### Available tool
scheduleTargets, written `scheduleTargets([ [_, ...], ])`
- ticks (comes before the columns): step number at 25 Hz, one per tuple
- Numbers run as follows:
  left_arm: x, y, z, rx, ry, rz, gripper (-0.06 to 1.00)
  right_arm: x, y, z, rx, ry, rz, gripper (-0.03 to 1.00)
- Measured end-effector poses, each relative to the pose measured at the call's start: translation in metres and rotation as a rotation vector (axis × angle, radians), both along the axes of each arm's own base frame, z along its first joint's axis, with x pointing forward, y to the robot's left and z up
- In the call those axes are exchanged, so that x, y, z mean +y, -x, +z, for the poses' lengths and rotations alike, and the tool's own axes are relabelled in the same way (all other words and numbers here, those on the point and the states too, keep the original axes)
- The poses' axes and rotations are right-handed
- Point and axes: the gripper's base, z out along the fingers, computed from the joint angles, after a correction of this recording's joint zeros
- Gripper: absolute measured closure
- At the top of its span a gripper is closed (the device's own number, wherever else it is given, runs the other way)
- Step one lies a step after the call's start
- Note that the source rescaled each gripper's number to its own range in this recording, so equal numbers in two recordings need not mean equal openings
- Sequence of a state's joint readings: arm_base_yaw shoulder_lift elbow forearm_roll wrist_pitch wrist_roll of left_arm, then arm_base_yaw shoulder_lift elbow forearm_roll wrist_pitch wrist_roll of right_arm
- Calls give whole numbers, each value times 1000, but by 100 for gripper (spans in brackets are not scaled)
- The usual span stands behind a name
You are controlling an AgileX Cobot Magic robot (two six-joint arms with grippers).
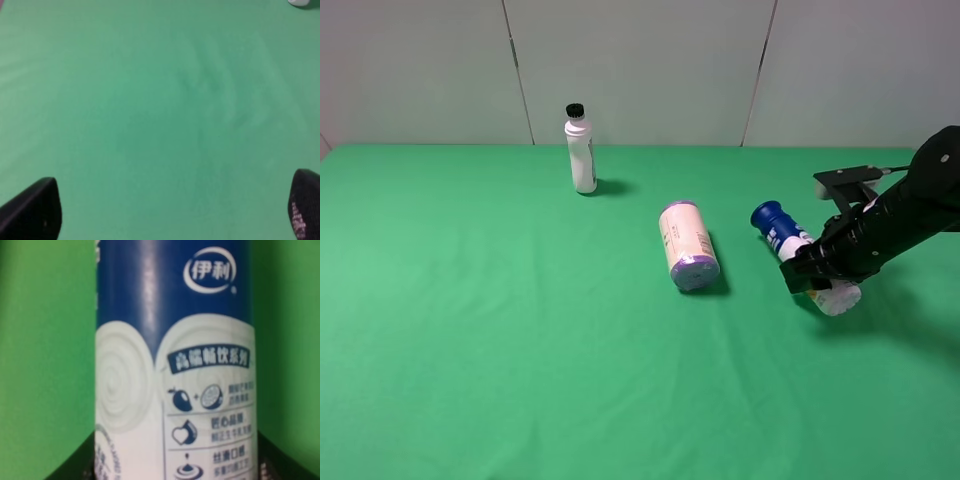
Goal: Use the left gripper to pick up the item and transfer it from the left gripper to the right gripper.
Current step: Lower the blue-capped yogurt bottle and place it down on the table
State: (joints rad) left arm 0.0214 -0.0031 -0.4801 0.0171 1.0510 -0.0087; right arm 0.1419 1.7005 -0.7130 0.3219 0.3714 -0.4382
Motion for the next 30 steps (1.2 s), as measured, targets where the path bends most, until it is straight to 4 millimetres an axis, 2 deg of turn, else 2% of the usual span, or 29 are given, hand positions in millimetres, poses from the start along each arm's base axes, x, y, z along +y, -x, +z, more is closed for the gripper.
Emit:
scheduleTargets([
  [17, 0, 0, 0, 0, 0, 0, 15, -1, -1, 0, -6, 15, 8, 97],
  [18, 0, 0, 0, 0, 0, 0, 15, -1, -1, 0, -4, 11, -4, 91],
  [20, 0, 0, 0, 0, 0, 0, 15, -1, -2, 0, -14, 10, -11, 41],
  [21, 0, 0, 0, 0, 0, 0, 15, -1, -2, 0, -17, 10, -12, 23],
  [22, 0, 0, 0, 0, 0, 0, 15, -1, -3, 1, -20, 10, -12, 12],
  [25, 0, 0, 0, 0, 0, 0, 15, -1, -3, 1, -20, 10, -12, 0],
  [30, 0, 0, 0, 0, 0, 0, 15, -1, -3, 1, -22, 12, -11, -3],
])
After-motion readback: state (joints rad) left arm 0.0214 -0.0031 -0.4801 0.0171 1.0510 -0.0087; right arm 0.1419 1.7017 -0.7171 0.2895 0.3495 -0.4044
